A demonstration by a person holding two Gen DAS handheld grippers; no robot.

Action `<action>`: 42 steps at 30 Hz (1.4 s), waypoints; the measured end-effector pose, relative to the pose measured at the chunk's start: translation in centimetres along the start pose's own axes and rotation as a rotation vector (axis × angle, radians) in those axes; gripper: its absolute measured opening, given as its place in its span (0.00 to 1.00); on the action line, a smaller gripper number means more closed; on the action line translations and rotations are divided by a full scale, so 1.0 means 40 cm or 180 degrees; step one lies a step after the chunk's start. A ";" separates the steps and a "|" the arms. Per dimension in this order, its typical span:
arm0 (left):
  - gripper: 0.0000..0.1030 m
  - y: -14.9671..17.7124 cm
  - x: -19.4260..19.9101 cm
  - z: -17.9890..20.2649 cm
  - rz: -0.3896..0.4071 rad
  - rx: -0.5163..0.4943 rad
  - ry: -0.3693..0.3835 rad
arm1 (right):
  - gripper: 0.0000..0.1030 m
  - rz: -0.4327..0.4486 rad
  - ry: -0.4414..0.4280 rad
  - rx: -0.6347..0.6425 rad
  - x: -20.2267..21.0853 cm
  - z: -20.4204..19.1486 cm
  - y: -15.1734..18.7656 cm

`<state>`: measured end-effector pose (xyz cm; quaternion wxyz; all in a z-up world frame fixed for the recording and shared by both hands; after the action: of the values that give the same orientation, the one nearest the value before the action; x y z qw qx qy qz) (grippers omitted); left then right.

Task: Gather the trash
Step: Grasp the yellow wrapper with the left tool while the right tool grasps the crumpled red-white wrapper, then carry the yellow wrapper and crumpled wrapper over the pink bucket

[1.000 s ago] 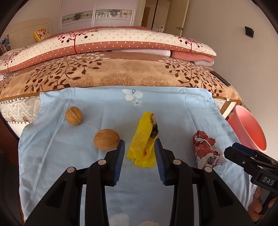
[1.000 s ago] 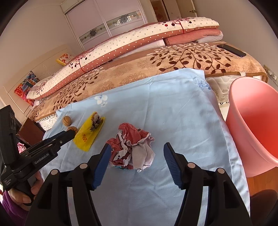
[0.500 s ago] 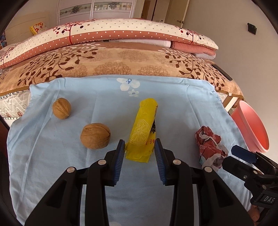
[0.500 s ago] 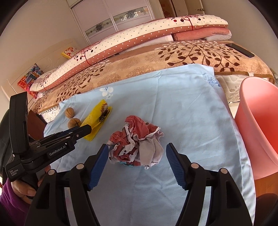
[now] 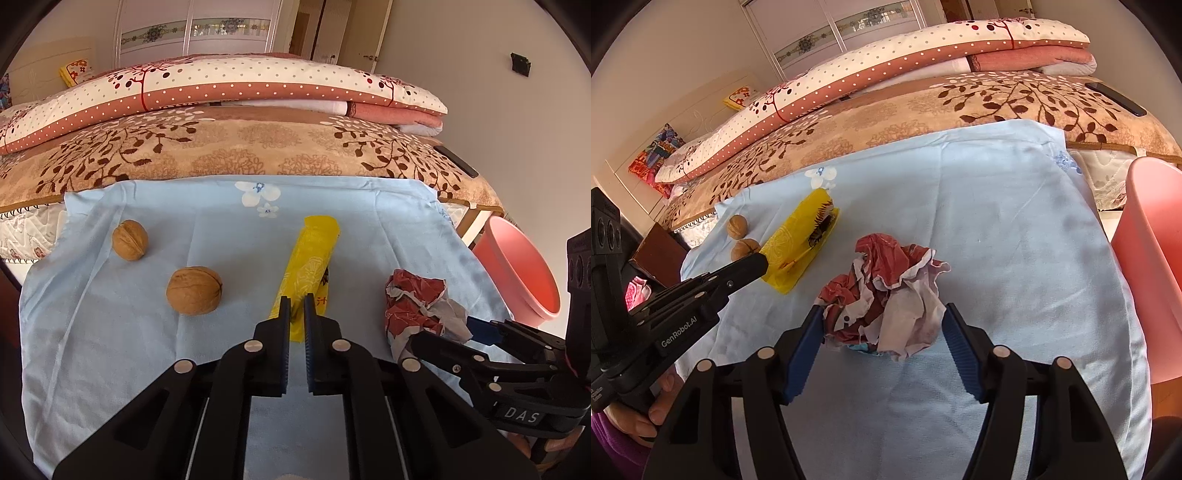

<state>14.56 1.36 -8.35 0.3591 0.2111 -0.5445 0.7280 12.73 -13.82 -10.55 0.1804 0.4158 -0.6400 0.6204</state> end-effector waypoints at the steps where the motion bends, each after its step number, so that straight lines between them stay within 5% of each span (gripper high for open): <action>1: 0.06 0.001 0.005 0.001 0.0009 0.0007 0.0005 | 0.46 -0.0011 -0.0015 0.0005 0.000 -0.003 0.001; 5: 0.06 0.005 0.026 0.010 0.0039 0.0011 0.0035 | 0.26 0.0003 -0.0056 0.0048 0.011 -0.011 0.006; 8: 0.06 0.013 0.040 0.022 0.0052 -0.0004 0.0050 | 0.22 0.0014 -0.0043 0.0076 0.024 -0.015 0.011; 29: 0.05 0.133 0.177 0.119 0.0002 -0.0227 0.0287 | 0.21 0.0098 0.0130 0.0153 0.176 -0.001 0.097; 42: 0.06 0.232 0.177 0.105 -0.0317 -0.0196 0.0043 | 0.21 0.0114 0.0061 0.0166 0.229 -0.008 0.154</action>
<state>2.61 -1.93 -8.01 0.4049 0.2219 -0.5530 0.6936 2.59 -17.06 -7.61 0.1645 0.4029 -0.6292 0.6440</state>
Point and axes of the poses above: each gripper's, at about its wrist camera, not at the fingertips, and x roughly against the way its jaws point, z to its right, y to its underside, the point moved 4 cm from there along -x, roughly the way its jaws point, and after that the axes turned 13 degrees about x, right-handed, at the moved point
